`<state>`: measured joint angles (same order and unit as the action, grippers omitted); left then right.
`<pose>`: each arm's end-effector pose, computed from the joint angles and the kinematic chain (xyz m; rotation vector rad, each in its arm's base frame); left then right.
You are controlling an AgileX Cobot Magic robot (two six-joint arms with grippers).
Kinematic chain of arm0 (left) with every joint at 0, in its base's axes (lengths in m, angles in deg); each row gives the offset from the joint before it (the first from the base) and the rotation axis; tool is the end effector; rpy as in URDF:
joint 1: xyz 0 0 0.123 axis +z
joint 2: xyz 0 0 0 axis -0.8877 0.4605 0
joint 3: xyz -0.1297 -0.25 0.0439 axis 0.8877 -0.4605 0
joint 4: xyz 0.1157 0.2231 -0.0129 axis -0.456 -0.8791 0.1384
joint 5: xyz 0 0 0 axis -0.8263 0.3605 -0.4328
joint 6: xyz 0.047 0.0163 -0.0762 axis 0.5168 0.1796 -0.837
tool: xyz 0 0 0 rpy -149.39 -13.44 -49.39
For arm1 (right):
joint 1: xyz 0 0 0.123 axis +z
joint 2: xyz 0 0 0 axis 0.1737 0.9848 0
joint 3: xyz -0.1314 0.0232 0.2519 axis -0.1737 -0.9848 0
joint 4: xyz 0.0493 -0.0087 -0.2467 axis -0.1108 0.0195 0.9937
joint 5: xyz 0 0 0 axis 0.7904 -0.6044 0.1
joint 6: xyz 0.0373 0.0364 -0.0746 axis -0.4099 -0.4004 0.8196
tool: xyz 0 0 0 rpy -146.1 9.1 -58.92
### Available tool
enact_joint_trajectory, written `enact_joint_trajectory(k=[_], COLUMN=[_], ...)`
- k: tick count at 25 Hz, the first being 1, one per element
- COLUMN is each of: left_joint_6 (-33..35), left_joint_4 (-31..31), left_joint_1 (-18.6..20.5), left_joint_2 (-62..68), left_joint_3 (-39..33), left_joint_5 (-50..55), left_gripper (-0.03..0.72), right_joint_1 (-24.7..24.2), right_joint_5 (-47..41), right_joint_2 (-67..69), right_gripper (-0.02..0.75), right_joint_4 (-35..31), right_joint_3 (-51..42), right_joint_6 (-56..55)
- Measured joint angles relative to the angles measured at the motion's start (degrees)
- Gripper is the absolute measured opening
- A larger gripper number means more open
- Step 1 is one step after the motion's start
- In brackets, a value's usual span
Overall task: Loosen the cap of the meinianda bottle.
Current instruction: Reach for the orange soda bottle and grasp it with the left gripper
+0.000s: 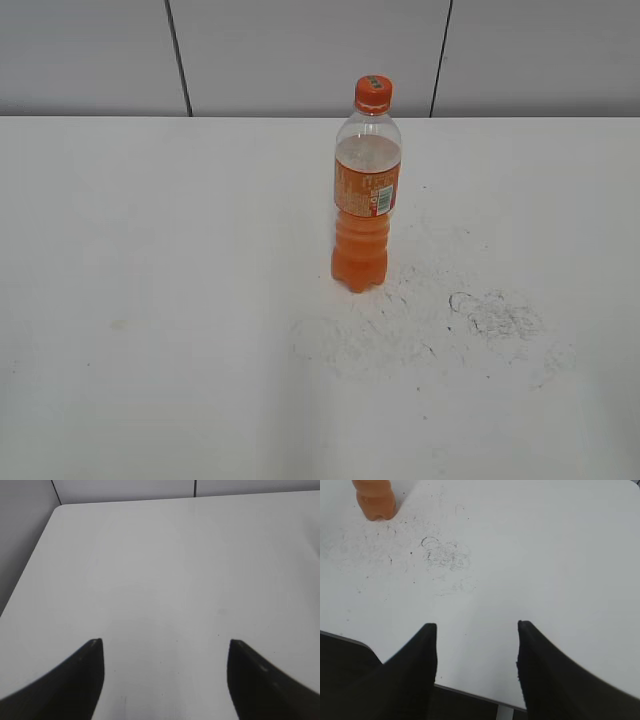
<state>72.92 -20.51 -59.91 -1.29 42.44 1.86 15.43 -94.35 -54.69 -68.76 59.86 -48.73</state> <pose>-0.0097 -0.0079 0.2861 0.1365 2.0071 0.0296 -0.0028 0.0083 0.2602 -0.3836 2.0855 0.0264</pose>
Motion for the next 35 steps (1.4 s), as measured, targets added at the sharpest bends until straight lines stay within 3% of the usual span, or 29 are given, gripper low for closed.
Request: enact_joint_trajectory(k=[10,17,21,27,30,35], left_joint_6=[0.0,0.1,0.9,12.9,14.8,15.2], left_joint_4=[0.0,0.1,3.6,14.5,15.7,15.2], left_joint_1=[0.0,0.0,0.0,-0.4,-2.7,-10.2], left_joint_2=[1.0,15.0,25.8,38.7,45.7,59.2], left_joint_3=[0.2,6.2,5.5,2.4,0.9,0.3], left_joint_5=[-0.5,-11.1,-22.2,-45.1,-55.8,-70.4], left_gripper=[0.582,0.582,0.582,0.582,0.582,0.581], right_joint_1=[0.0,0.0,0.0,0.0,0.0,0.0], right_joint_5=[0.1,0.1,0.1,0.1,0.1,0.1], right_joint_2=[0.0,0.0,0.0,0.0,0.0,0.0], right_gripper=[0.386,0.386,0.386,0.386,0.386,0.386], right_joint_4=[0.0,0.0,0.0,0.0,0.0,0.0], right_joint_3=[0.0,0.0,0.0,0.0,0.0,0.0], right_joint_6=[0.0,0.0,0.0,0.0,0.0,0.0])
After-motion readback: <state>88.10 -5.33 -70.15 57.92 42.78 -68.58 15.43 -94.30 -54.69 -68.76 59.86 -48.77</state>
